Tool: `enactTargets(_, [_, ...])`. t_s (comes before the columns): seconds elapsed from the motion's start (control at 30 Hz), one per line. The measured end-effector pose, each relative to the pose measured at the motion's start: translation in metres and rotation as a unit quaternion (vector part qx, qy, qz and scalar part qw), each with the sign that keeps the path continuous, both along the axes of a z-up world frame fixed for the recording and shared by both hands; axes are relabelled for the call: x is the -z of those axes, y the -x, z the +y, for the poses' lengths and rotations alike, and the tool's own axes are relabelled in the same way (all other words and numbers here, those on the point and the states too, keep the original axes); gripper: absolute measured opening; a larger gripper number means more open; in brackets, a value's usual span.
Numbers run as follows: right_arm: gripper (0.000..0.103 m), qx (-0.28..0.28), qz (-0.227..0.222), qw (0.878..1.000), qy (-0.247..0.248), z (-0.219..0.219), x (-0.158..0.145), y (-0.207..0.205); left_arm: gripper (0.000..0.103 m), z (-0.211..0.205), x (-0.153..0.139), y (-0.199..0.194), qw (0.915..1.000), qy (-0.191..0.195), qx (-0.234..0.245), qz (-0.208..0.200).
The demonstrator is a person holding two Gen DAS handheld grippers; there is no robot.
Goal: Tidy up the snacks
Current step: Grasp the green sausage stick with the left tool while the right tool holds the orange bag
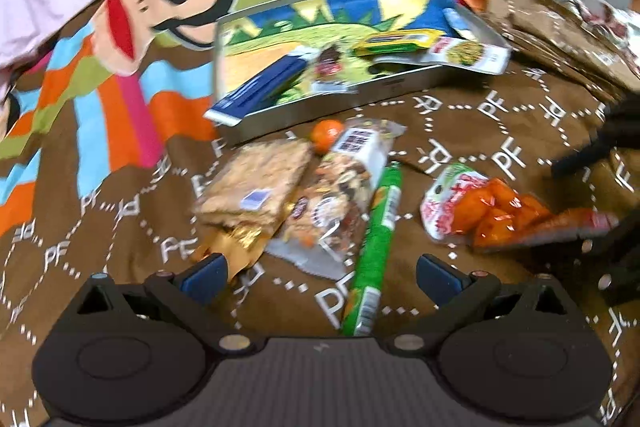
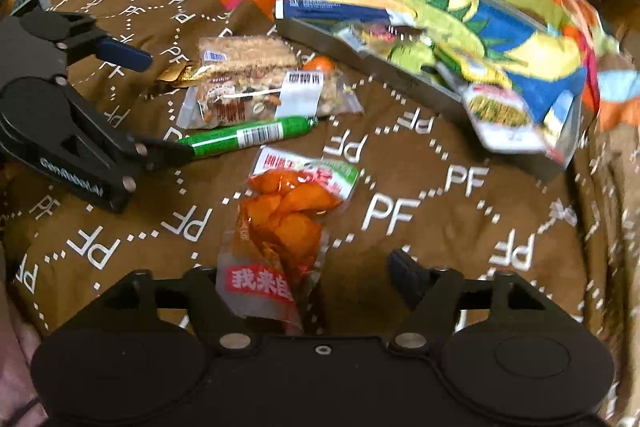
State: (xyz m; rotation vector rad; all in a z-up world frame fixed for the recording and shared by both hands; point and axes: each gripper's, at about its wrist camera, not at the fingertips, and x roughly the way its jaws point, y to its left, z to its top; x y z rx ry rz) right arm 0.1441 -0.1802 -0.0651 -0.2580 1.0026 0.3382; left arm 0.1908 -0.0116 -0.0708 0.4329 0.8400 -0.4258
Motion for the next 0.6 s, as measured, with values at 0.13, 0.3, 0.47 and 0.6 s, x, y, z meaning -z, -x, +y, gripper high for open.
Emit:
enactTargets(0.13, [0.082, -0.03, 0.016, 0.999, -0.005, -0.004, -0.005, 0.003, 0.097, -0.007, 0.004, -0.001, 0.9994, 0.011, 0.029, 0.016])
enactTargets(0.3, [0.089, -0.046, 0.008, 0.999, -0.02, -0.009, -0.017, 0.01, 0.089, -0.012, 0.006, -0.004, 0.9982, 0.025, 0.048, 0.027])
enactTargets(0.47, [0.086, 0.0, 0.026, 0.998, -0.064, -0.016, -0.008, -0.005, 0.082, -0.018, 0.014, -0.012, 0.9967, 0.03, 0.06, 0.046])
enactTargets(0.6, [0.083, 0.009, 0.041, 0.996, -0.078, -0.011, 0.002, -0.012, 0.082, -0.021, 0.017, -0.016, 0.9963, 0.028, 0.07, 0.042])
